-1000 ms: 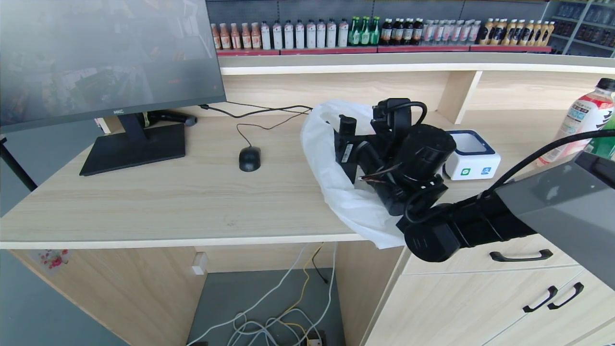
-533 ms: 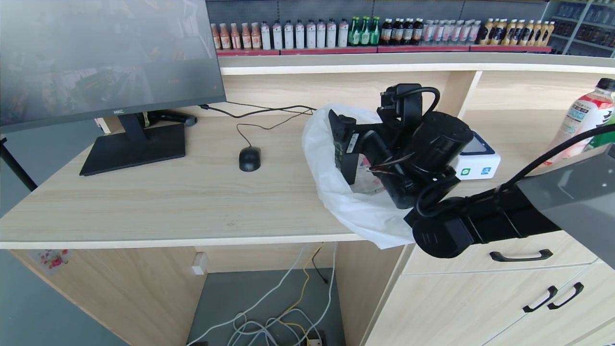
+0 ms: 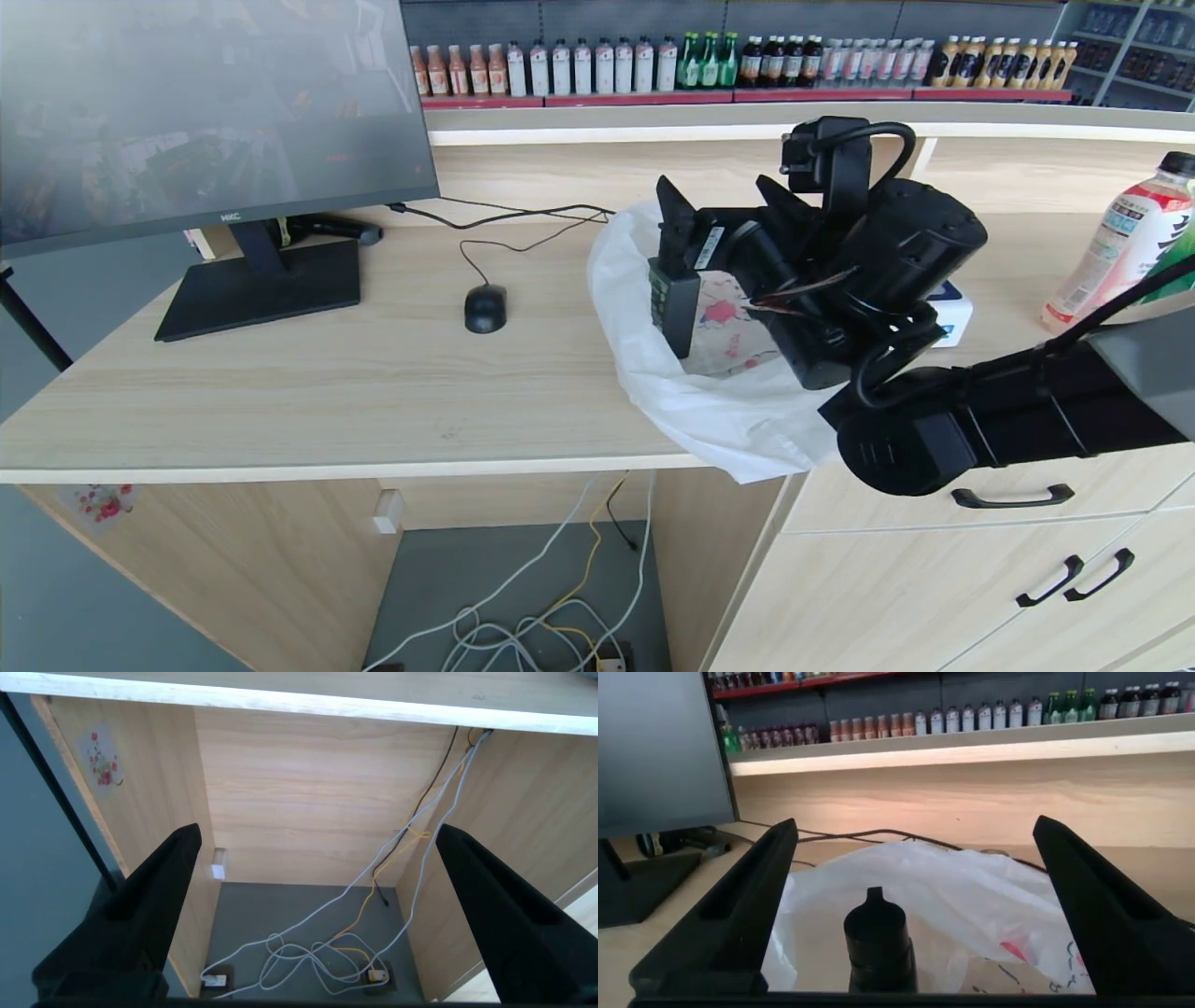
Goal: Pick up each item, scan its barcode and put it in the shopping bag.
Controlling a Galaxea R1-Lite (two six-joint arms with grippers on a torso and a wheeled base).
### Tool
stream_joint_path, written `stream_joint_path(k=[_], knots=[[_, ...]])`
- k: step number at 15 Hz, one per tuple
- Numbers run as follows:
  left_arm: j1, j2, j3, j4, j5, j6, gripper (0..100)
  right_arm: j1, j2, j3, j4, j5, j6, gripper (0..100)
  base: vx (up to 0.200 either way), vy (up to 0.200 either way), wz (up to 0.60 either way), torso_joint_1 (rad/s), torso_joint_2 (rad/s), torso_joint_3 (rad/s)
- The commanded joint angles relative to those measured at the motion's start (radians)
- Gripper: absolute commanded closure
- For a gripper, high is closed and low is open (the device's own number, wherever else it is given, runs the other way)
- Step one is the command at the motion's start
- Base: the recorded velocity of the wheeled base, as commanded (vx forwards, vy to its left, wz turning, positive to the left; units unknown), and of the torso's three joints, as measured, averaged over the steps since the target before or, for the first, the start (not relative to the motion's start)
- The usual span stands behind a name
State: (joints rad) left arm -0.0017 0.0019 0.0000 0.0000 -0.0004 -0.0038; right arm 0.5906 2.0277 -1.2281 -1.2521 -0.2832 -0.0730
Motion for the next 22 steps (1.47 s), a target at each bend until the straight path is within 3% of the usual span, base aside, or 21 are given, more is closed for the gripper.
stream_joint_path(k=[1,3,7,14,22], knots=[[0.000,0.000,0.000,0.000,-0.001,-0.001,0,0.000,-0.112,0.165,-0.024,0.042,0.002,0,0.000,0.000,0.00,0.000,0.00,0.000],[0.000,0.000,0.000,0.000,-0.001,-0.002,0,0.000,-0.176,0.311,-0.095,0.124,0.001,0,0.000,0.000,0.00,0.000,0.00,0.000],[0.000,0.000,0.000,0.000,0.000,-0.004,0,-0.002,-0.210,0.463,-0.245,0.131,0.007,0,-0.050,0.000,0.00,0.001,0.00,0.003],[0.000,0.000,0.000,0.000,0.000,-0.005,0,-0.003,-0.173,0.480,-0.319,0.127,0.032,0,-0.029,0.000,0.00,0.000,0.00,0.001],[0.000,0.000,0.000,0.000,0.000,-0.005,0,-0.017,-0.149,0.516,-0.319,0.118,0.059,0,0.000,-0.200,0.00,-0.003,0.00,0.004]])
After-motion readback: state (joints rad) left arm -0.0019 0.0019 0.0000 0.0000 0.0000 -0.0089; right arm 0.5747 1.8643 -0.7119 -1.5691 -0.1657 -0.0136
